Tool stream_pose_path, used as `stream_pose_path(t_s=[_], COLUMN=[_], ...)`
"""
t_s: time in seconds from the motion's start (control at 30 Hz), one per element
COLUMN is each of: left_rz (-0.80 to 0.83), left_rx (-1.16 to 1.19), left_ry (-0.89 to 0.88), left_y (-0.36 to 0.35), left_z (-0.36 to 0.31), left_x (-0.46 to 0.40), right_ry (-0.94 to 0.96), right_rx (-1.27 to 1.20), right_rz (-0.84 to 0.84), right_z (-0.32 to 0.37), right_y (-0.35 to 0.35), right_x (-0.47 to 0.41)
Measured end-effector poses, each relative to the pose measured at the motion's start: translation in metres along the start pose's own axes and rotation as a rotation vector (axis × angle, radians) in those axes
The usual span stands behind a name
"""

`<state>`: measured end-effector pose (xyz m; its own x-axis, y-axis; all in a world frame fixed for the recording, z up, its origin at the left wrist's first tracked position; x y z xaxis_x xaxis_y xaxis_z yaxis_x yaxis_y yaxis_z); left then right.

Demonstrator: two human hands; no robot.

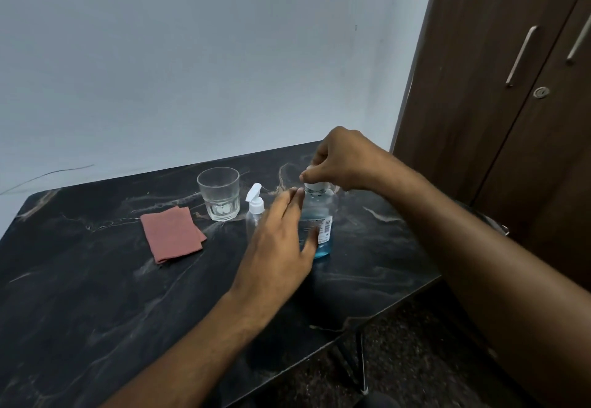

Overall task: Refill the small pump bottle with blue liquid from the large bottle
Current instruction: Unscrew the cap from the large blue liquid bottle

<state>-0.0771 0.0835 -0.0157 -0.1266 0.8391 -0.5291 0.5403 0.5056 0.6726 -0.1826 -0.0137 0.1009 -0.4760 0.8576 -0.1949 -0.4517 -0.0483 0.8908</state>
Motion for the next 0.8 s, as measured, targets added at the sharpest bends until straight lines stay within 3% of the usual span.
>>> stream_pose_path(t_s=[0.2, 0.43, 0.57, 0.7, 0.8], left_rz=[0.015, 0.04, 0.056, 0.061, 0.045], left_rx=[-0.03, -0.082, -0.072, 0.022, 0.086], left_ry=[-0.022, -0.023, -0.008, 0.048, 0.079], left_y=[0.003, 0.004, 0.003, 0.003, 0.004], left_z=[0.0, 0.003, 0.004, 0.007, 0.008], left_x=[-0.001, -0.001, -0.004, -0.005, -0.005], right_ry=[0.098, 0.054, -0.012, -0.179, -0.27], right_rx=[-0.235, -0.478, -0.712, -1.117, -1.18], right_rz=[0.143, 0.046, -0.105, -0.056, -0.037], right_z=[-0.007, -0.017, -0.042, -0.081, -0.106], right_y=[0.008, 0.028, 0.029, 0.002, -0.024], right_x=[-0.003, -0.008, 0.003, 0.021, 0.032])
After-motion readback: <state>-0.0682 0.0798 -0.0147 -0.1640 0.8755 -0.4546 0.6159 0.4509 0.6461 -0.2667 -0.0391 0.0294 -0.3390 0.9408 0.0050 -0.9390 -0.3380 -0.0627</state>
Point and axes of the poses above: each hand's wrist, its own x-axis away from the middle knuckle, its own y-axis out of the back of the hand, z = x × y, the point moved 2 cm from there along -x, towards the middle knuckle
